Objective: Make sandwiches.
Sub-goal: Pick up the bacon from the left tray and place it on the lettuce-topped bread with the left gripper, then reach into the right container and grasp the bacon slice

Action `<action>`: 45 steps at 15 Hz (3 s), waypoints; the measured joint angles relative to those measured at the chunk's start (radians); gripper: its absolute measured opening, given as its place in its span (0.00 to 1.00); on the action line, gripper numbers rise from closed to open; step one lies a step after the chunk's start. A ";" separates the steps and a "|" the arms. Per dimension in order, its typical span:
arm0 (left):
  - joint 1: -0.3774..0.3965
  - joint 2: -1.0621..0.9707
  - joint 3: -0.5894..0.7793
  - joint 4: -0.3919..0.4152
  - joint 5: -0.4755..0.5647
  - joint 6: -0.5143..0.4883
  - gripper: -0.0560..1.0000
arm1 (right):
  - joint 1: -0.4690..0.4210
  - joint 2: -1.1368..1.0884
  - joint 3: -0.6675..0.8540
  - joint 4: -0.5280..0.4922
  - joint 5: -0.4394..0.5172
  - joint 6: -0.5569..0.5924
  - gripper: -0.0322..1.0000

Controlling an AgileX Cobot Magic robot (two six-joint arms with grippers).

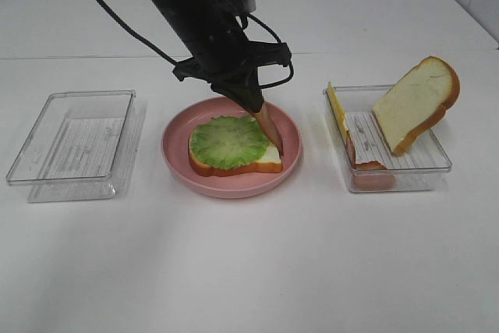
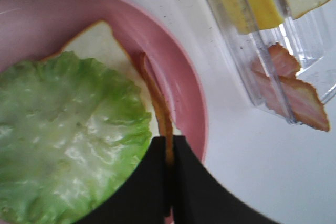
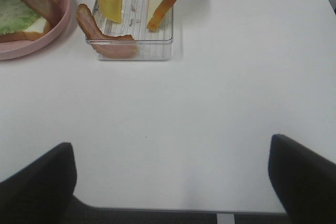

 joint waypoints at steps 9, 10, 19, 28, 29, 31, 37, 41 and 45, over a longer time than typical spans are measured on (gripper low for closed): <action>0.003 0.000 0.000 0.284 0.054 -0.068 0.05 | 0.000 0.000 0.000 0.000 0.000 0.000 0.96; 0.003 0.000 0.000 0.289 0.054 -0.068 0.05 | 0.000 0.000 0.000 0.000 0.000 0.000 0.96; 0.003 0.047 -0.001 0.293 0.078 -0.088 0.05 | 0.000 0.000 0.000 0.000 0.000 0.000 0.96; 0.003 0.040 -0.166 0.303 0.204 -0.094 0.95 | 0.000 0.000 0.000 0.000 0.000 0.000 0.96; 0.004 0.020 -0.183 0.314 0.205 -0.091 0.97 | 0.000 0.000 0.000 0.000 0.000 0.000 0.96; 0.020 -0.013 -0.186 0.335 0.207 -0.089 0.97 | 0.000 0.000 0.000 0.000 0.000 0.000 0.96; 0.374 -0.194 -0.186 0.404 0.209 0.011 0.97 | 0.000 0.000 0.000 0.000 0.000 0.000 0.96; 0.536 -0.255 -0.163 0.339 0.210 0.041 0.97 | 0.000 0.000 0.000 0.000 0.000 0.000 0.96; 0.539 -0.455 0.087 0.338 0.209 0.065 0.94 | 0.000 0.000 0.000 0.000 0.000 0.000 0.96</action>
